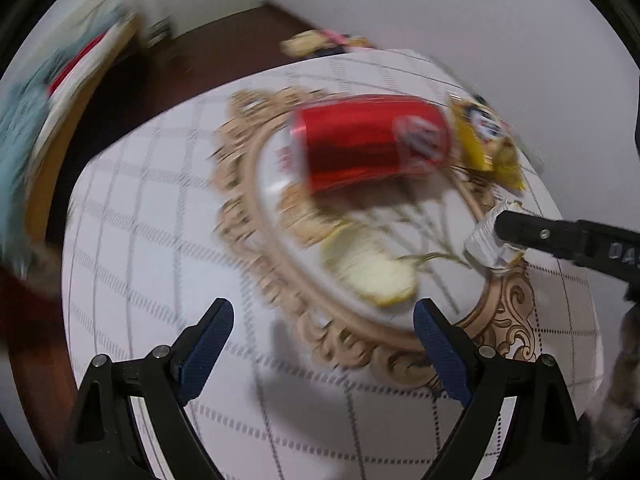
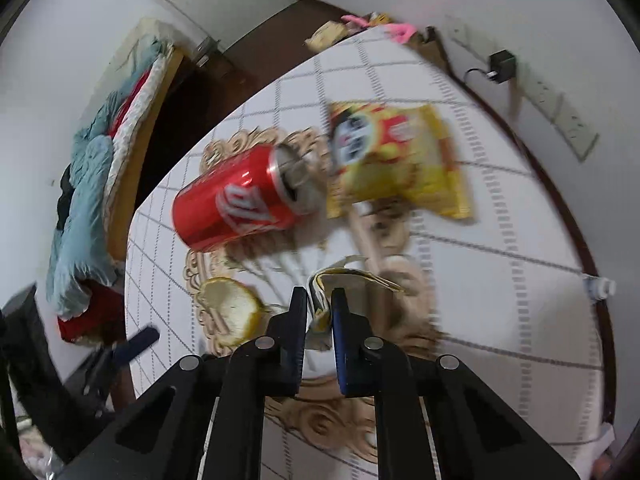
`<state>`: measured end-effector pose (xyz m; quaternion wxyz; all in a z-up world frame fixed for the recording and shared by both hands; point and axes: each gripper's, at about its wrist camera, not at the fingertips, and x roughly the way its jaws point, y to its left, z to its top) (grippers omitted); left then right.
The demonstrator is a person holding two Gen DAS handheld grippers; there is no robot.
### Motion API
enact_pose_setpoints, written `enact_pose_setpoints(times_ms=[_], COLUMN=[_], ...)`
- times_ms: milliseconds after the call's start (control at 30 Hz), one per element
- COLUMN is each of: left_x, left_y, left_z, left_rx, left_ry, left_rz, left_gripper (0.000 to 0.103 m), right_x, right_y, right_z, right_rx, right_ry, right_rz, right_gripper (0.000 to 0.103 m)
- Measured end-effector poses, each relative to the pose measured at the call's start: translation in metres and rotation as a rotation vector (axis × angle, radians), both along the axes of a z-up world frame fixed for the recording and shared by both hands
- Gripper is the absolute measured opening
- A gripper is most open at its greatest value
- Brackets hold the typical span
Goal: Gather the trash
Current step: 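Grasp the lemon peel with the left tool while the right tool grasps the gold wrapper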
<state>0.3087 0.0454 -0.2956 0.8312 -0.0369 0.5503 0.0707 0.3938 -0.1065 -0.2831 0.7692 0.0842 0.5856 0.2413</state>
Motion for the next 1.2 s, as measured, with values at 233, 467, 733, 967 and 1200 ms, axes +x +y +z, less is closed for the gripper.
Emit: enact_pose_setpoints(times_ms=[233, 467, 733, 967, 1200], left_x=[0.032, 0.042, 0.017, -0.022, -0.080], left_y=[-0.025, -0.019, -0.011, -0.003, 0.028], left_z=[-0.010, -0.011, 0.011, 0.064, 0.122], left_rx=[0.042, 0.026, 0.023, 0.046, 0.070], left_ry=[0.002, 0.003, -0.042, -0.158, -0.263], left_rz=[-0.180, -0.181, -0.124, -0.066, 0.045], left_gripper=[0.090, 0.037, 0.025, 0.024, 0.024], right_x=[0.006, 0.000, -0.017, -0.043, -0.083], right_y=[-0.025, -0.018, -0.010, -0.004, 0.017], right_z=[0.001, 0.005, 0.029, 0.067, 0.115], right_rx=[0.005, 0.024, 0.031, 0.045, 0.086], right_ry=[0.009, 0.008, -0.038, -0.097, -0.152], right_rz=[-0.024, -0.007, 0.023, 0.081, 0.158], right_gripper=[0.012, 0.011, 0.011, 0.010, 0.010])
